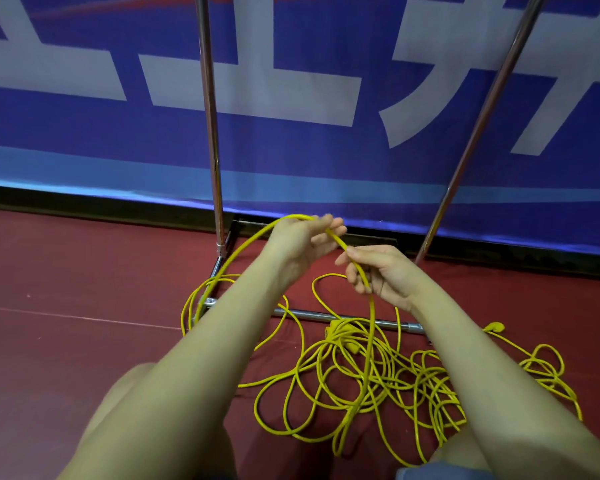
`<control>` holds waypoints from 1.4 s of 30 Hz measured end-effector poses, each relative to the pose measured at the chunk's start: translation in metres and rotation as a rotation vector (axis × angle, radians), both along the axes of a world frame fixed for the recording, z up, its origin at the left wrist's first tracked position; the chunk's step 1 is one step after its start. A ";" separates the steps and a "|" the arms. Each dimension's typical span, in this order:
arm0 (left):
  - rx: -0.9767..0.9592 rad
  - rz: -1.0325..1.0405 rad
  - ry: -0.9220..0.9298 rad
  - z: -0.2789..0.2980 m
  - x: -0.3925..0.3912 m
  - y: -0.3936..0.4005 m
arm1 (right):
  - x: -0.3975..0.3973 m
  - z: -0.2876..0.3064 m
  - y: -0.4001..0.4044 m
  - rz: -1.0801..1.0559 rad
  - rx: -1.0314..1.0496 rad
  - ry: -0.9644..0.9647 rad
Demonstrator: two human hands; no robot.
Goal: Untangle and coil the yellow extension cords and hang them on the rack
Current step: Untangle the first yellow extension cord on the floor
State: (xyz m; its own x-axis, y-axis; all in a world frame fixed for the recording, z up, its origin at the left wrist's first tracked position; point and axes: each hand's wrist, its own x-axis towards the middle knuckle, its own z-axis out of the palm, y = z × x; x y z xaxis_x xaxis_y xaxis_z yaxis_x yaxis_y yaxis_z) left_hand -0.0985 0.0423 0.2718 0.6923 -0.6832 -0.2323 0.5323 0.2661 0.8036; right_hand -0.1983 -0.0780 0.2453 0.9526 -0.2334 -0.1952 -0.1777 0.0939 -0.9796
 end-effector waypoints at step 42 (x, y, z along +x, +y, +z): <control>-0.014 0.068 0.012 -0.012 0.009 -0.011 | 0.001 0.000 0.007 0.063 -0.014 0.037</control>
